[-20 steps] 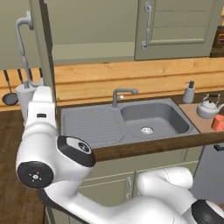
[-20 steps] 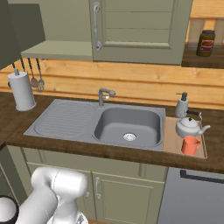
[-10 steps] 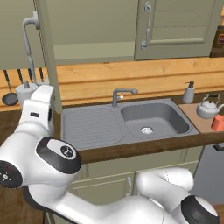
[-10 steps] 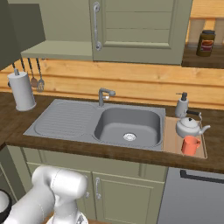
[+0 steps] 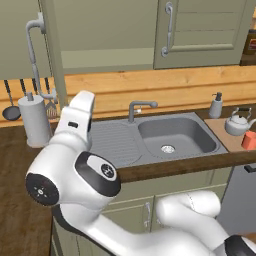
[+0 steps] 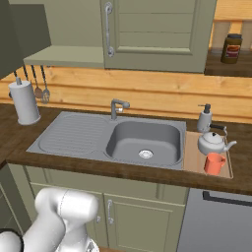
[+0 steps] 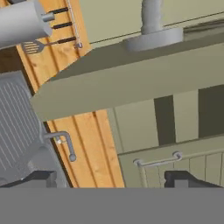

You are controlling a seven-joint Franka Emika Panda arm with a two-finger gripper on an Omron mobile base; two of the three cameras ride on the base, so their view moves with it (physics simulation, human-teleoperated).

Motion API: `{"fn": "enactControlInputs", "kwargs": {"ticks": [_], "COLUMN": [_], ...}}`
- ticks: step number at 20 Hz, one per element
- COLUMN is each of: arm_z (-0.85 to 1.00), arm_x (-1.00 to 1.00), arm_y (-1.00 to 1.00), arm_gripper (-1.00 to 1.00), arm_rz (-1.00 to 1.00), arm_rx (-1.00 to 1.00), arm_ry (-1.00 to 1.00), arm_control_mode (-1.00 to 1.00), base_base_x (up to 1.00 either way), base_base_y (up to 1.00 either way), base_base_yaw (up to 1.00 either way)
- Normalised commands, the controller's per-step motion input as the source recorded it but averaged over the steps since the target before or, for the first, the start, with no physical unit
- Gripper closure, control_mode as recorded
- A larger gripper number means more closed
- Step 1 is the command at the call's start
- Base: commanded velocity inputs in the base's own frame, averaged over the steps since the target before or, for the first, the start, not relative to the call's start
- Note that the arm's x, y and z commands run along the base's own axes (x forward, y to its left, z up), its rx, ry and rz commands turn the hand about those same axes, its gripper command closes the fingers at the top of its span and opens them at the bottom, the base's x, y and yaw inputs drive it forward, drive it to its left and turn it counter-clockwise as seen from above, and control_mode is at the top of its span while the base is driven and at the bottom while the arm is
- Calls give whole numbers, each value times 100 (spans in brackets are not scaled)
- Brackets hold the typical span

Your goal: Pick the kettle from the counter and place it on the tray. Then pick the mug from the cabinet and place it on the tray. Then close the cabinet doors.

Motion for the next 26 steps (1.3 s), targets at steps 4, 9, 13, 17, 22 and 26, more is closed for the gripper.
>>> {"fn": "enactControlInputs", "kwargs": {"ticks": [4,9,13,17,22,26], "arm_z": [0,0,-1,-10,-14,-14], "arm_x": [-24,-60,-4,23,71,99], "arm_y": [-33,73,100,98,51,-2], "arm_gripper": [-100,-100,-100,-100,-100,-100], "arm_rz": [7,12,5,2,0,-10], "arm_rx": [1,0,0,0,0,0], "arm_ry": [-19,-9,0,0,3,3], "arm_control_mode": [-100,-100,-100,-100,-100,-100], "base_base_x": [0,0,0,0,0,0], "base_base_y": [0,0,0,0,0,0], "base_base_yaw": [0,0,0,0,0,0]}}
